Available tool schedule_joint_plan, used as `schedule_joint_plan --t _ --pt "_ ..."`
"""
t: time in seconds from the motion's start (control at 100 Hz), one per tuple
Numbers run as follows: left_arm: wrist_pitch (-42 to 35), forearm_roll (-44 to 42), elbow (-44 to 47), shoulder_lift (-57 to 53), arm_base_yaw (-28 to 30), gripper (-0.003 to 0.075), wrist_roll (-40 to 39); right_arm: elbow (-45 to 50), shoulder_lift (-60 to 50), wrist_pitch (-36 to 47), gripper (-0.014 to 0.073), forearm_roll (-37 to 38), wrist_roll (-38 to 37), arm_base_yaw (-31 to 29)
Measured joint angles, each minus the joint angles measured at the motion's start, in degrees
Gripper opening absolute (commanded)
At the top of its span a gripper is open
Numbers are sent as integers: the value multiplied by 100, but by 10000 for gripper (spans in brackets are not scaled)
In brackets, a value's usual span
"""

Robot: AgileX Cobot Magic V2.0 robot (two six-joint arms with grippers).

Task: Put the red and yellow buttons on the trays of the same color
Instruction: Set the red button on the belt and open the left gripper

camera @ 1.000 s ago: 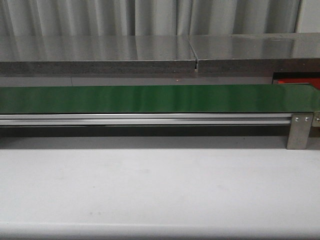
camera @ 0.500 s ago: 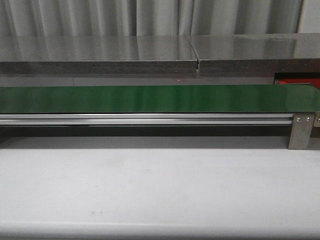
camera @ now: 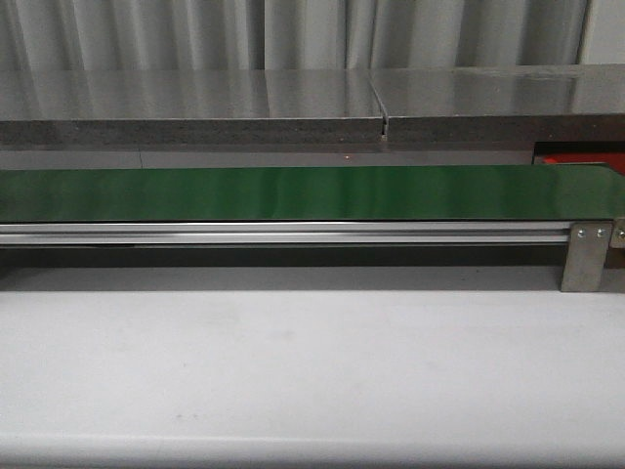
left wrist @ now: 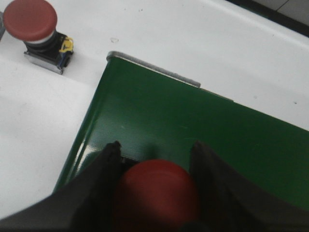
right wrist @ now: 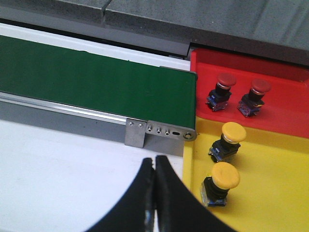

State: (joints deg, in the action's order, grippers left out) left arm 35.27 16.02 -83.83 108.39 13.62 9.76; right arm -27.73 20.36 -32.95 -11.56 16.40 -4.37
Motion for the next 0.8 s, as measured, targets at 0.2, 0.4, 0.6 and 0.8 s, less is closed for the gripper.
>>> schedule_joint_plan --t 0.2,0.4,0.6,0.8 --pt "-119 73 78 0 -13 126 0 0 0 0 -118 0 0 0" --pt "-118 98 78 0 -13 603 0 0 0 0 -118 0 0 0" --pt "-36 121 78 -84 -13 677 0 0 0 0 -118 0 0 0" --pt "14 96 -90 -465 -13 660 127 0 0 0 -118 0 0 0"
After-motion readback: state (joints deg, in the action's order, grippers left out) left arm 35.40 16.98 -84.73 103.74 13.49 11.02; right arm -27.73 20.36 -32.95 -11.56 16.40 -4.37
